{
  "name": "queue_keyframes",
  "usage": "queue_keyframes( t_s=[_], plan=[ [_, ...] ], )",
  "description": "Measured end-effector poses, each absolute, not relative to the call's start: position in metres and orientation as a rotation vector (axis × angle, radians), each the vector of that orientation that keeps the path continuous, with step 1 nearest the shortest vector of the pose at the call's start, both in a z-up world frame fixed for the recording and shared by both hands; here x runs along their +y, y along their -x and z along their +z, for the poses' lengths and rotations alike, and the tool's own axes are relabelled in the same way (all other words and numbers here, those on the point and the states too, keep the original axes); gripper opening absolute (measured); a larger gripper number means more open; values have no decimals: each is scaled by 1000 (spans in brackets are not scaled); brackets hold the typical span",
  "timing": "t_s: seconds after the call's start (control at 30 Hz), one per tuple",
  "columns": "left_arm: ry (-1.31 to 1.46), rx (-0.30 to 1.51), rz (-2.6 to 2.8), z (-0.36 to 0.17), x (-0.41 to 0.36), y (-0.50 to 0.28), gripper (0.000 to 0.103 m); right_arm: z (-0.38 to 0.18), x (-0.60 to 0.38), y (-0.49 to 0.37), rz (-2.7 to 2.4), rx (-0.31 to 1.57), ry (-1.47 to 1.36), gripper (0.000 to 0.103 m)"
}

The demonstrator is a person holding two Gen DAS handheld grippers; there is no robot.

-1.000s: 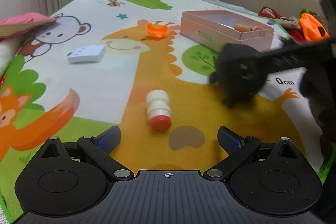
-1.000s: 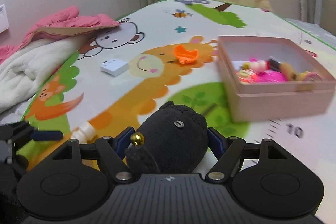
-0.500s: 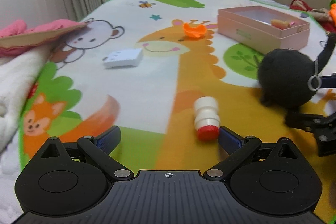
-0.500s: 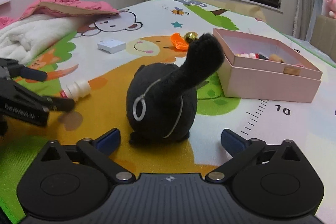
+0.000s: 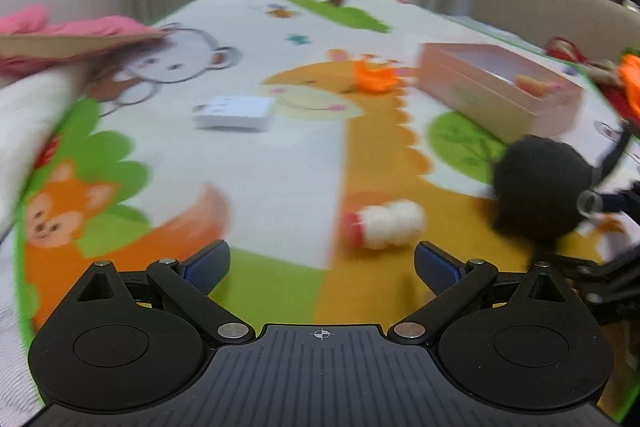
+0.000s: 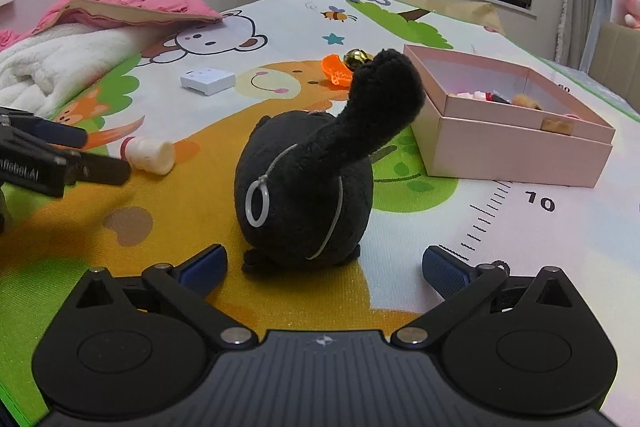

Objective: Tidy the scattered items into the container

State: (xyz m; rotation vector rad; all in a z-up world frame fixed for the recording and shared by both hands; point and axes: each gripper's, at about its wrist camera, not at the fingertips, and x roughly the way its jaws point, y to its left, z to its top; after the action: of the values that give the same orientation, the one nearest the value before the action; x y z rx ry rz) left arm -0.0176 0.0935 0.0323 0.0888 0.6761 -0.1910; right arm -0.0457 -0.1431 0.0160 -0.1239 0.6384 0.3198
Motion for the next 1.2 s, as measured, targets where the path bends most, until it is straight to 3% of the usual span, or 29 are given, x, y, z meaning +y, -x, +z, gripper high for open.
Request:
queue_keyframes(
  t_s=[0.57,0.63,0.7,1.0,1.2],
  plan=[
    [-62,672,-193,30,61,24,100,16,-144,46,321,637,119,103],
    [-29,680,-172,31,64,24,95,16,-144,46,321,636,118,103],
    [19,692,-153,32,66,22,71,17,-144,46,321,637,115,103],
    [92,678,-106,35,54,14,73,17,-144,46,321,630,109,103],
    [25,688,-54,27,53,4,52,17,-144,46,319,626,104,103]
  ],
)
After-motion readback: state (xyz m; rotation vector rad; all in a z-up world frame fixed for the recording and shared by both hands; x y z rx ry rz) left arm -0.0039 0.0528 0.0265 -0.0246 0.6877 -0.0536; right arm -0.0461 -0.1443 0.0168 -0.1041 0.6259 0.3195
